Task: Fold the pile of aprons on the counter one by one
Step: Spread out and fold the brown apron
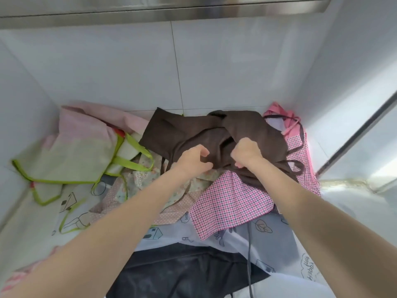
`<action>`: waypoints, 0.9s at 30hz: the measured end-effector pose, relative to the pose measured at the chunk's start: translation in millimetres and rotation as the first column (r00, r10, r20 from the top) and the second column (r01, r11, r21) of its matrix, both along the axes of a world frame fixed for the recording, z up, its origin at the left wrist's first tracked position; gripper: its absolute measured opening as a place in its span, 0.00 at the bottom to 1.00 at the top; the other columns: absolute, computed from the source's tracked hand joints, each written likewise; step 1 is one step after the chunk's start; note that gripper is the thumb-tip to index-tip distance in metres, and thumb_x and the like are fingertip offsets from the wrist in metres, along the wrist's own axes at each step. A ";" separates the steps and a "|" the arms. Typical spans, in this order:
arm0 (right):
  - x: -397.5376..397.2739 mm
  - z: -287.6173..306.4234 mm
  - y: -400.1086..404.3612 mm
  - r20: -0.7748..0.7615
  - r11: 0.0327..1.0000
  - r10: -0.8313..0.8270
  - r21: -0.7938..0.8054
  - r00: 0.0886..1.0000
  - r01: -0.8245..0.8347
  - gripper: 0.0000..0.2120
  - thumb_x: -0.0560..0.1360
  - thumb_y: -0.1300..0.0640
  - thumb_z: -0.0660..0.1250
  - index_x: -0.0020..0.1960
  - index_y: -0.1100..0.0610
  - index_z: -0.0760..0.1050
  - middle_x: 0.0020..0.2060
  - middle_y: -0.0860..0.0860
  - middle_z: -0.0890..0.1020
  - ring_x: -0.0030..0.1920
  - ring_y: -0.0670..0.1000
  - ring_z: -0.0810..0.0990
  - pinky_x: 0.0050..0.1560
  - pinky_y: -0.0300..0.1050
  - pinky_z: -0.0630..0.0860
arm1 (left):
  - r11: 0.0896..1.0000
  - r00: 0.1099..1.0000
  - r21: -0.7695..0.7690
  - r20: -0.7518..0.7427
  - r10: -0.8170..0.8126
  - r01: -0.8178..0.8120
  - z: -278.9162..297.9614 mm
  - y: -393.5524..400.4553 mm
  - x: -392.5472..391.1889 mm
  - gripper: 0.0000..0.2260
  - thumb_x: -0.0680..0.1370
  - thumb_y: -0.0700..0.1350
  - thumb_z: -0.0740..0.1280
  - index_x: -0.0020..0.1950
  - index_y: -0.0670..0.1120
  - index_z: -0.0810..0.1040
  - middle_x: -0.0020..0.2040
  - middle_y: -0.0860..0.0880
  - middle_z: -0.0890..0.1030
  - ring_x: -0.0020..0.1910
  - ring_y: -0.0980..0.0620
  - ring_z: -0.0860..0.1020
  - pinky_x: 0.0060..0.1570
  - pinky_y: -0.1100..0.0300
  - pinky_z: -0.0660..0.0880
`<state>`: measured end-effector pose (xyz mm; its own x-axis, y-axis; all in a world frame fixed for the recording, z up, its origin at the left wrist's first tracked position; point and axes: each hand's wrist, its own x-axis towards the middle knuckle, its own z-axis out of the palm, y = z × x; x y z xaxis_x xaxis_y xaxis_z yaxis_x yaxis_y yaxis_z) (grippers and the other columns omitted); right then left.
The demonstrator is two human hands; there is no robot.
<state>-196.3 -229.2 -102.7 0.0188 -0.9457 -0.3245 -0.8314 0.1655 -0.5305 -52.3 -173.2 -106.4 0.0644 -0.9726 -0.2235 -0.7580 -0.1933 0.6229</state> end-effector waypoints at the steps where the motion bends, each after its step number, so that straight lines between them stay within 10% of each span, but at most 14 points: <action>1: 10.6 15.5 -2.2 0.084 0.999 0.033 0.012 0.996 -0.035 0.05 0.75 0.62 0.63 0.41 0.63 0.75 0.39 0.58 0.81 0.32 0.52 0.79 0.36 0.40 0.76 | 0.999 0.999 -0.044 -0.036 -0.017 0.015 2.4 -2.9 -6.4 0.19 0.74 0.44 0.71 0.62 0.44 0.71 0.58 0.50 0.74 0.52 0.51 0.76 0.52 0.58 0.73; 5: 45.1 85.4 -2.2 0.353 0.955 0.280 -0.007 0.893 -0.297 0.05 0.75 0.64 0.64 0.44 0.62 0.78 0.27 0.54 0.74 0.25 0.48 0.70 0.25 0.37 0.68 | 0.958 0.915 -0.205 -0.389 0.109 -0.201 32.8 -10.4 -11.7 0.20 0.71 0.43 0.74 0.57 0.46 0.67 0.45 0.51 0.76 0.42 0.55 0.77 0.39 0.58 0.79; 10: 59.8 127.0 16.2 0.719 0.950 0.265 -0.079 0.643 -0.303 0.14 0.75 0.66 0.66 0.60 0.60 0.70 0.38 0.53 0.76 0.28 0.46 0.74 0.24 0.35 0.70 | 0.899 0.834 -0.208 -0.495 0.244 -0.386 92.7 -4.6 30.6 0.12 0.77 0.38 0.66 0.60 0.40 0.73 0.36 0.48 0.78 0.23 0.58 0.77 0.25 0.66 0.75; 15: 77.9 139.2 53.1 0.188 0.860 0.510 -0.117 0.840 -0.496 0.25 0.73 0.47 0.69 0.64 0.59 0.67 0.47 0.52 0.78 0.32 0.48 0.79 0.26 0.36 0.74 | 0.779 0.470 0.006 -0.795 0.384 -0.627 159.0 32.7 64.0 0.03 0.80 0.38 0.61 0.46 0.40 0.70 0.34 0.43 0.76 0.16 0.57 0.73 0.18 0.68 0.70; 19: 105.3 157.6 93.4 0.183 0.853 0.510 -0.235 0.840 -0.466 0.26 0.71 0.40 0.68 0.62 0.53 0.72 0.52 0.52 0.80 0.45 0.52 0.80 0.43 0.45 0.79 | 0.835 0.477 0.012 -0.816 0.326 -0.550 197.8 74.6 66.9 0.04 0.78 0.40 0.63 0.45 0.41 0.70 0.24 0.48 0.74 0.17 0.57 0.69 0.19 0.68 0.66; 23: 109.3 184.1 119.3 0.123 0.812 0.272 -0.562 0.955 -0.159 0.15 0.74 0.52 0.66 0.57 0.59 0.73 0.52 0.56 0.79 0.53 0.60 0.77 0.46 0.50 0.75 | 0.826 0.456 -0.132 -0.875 0.162 -0.548 250.5 108.4 66.7 0.04 0.78 0.38 0.62 0.53 0.40 0.70 0.36 0.46 0.78 0.24 0.56 0.79 0.21 0.68 0.69; 27: 90.6 218.5 139.3 -0.089 0.753 0.169 -0.632 0.982 -0.186 0.19 0.74 0.62 0.66 0.62 0.58 0.63 0.61 0.57 0.65 0.46 0.61 0.74 0.42 0.49 0.69 | 0.764 0.406 -0.217 -0.912 0.065 -0.608 293.0 126.4 71.8 0.14 0.80 0.37 0.59 0.66 0.40 0.67 0.51 0.44 0.79 0.30 0.55 0.82 0.23 0.68 0.71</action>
